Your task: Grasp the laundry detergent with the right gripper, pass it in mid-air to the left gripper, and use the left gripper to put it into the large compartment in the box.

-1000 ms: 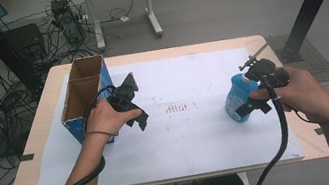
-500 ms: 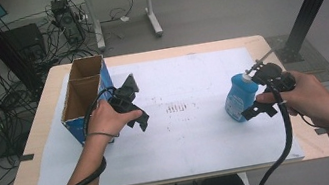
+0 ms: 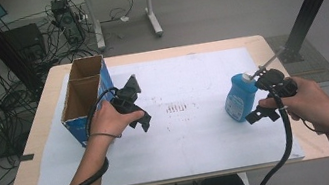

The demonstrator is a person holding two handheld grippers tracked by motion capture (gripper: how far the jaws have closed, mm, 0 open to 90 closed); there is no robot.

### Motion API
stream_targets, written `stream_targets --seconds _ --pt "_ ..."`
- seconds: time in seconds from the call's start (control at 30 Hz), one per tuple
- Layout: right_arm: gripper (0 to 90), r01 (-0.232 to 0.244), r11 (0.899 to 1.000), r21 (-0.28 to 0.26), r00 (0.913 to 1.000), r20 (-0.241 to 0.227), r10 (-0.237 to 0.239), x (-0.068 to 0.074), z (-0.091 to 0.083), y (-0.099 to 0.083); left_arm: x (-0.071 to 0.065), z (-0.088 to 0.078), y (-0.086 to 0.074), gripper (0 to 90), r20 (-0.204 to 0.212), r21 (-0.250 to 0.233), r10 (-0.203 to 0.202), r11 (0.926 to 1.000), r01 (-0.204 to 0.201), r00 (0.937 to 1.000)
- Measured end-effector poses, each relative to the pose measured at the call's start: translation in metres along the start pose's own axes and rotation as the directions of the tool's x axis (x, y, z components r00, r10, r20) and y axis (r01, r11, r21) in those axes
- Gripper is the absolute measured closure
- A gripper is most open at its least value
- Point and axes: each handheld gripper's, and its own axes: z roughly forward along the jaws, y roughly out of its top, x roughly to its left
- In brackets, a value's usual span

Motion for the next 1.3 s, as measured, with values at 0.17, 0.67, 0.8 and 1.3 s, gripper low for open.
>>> stream_targets --seconds 0.17,0.67,0.8,1.3 --pt "9.2 -0.008 1.000 0.002 1.0000 0.005 0.008 -0.004 0.005 -0.004 -0.001 0.002 0.000 8.1 0.002 0.000 -0.003 1.0000 0.003 1.0000" --pt "9.2 -0.024 1.000 0.013 0.9994 0.025 0.024 -0.009 0.012 -0.009 0.003 0.003 -0.001 8.1 0.006 -0.005 -0.010 0.9999 0.010 0.9999" --pt "9.2 -0.023 1.000 0.019 0.9993 0.028 0.023 -0.010 0.015 -0.011 0.003 0.004 -0.002 8.1 0.015 -0.008 -0.006 0.9999 0.007 0.9999" --pt "9.2 -0.038 0.999 0.025 0.9975 0.061 0.036 -0.018 0.024 -0.019 0.002 0.006 -0.003 7.9 0.015 -0.009 -0.014 0.9999 0.014 0.9998"
